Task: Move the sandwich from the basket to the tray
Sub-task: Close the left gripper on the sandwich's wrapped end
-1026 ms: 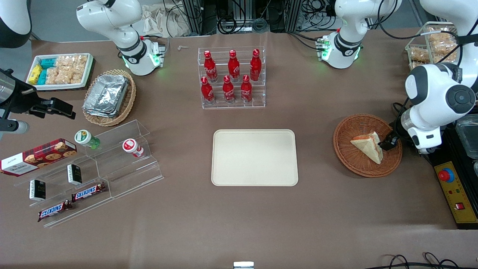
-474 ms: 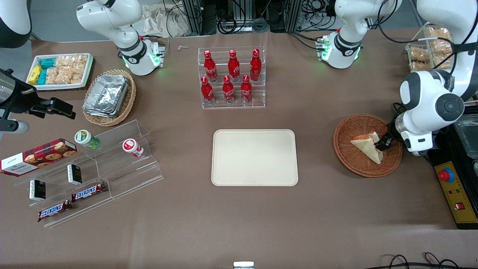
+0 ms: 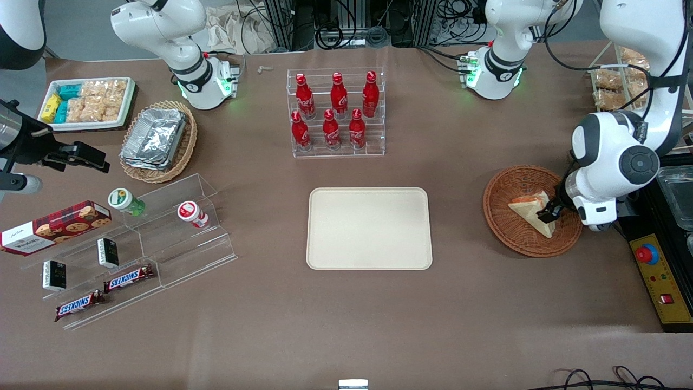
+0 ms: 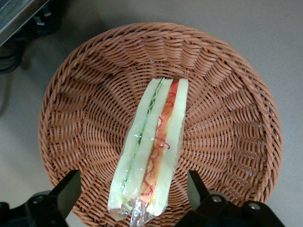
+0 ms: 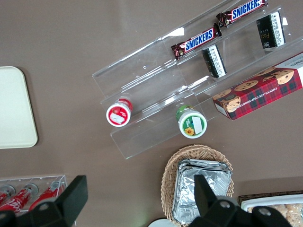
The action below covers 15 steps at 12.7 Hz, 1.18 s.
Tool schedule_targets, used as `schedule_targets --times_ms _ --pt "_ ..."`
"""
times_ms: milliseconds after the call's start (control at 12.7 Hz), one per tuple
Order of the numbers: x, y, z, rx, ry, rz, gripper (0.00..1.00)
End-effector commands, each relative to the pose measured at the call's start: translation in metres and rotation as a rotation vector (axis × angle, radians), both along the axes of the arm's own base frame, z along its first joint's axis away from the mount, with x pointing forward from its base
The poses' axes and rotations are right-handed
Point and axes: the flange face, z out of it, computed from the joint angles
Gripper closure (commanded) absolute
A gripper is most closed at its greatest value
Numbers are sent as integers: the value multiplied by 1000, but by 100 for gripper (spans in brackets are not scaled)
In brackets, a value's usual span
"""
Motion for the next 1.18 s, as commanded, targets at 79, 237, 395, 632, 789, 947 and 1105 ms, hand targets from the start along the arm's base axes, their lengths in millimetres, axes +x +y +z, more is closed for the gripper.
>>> schedule_targets --times_ms 79,237,395,632,789,947,1105 --pt "-12 -1 -14 8 -34 -28 0" --pt "-14 -1 -16 4 -28 -22 0" --pt "-15 -1 -18 0 -19 -16 0" --pt "-16 -1 -20 -3 -8 -12 0" --pt "-16 -1 -28 -5 4 -10 0" --pt "-15 0 -34 -6 10 -9 0" --pt "-15 0 -40 -11 16 -6 0"
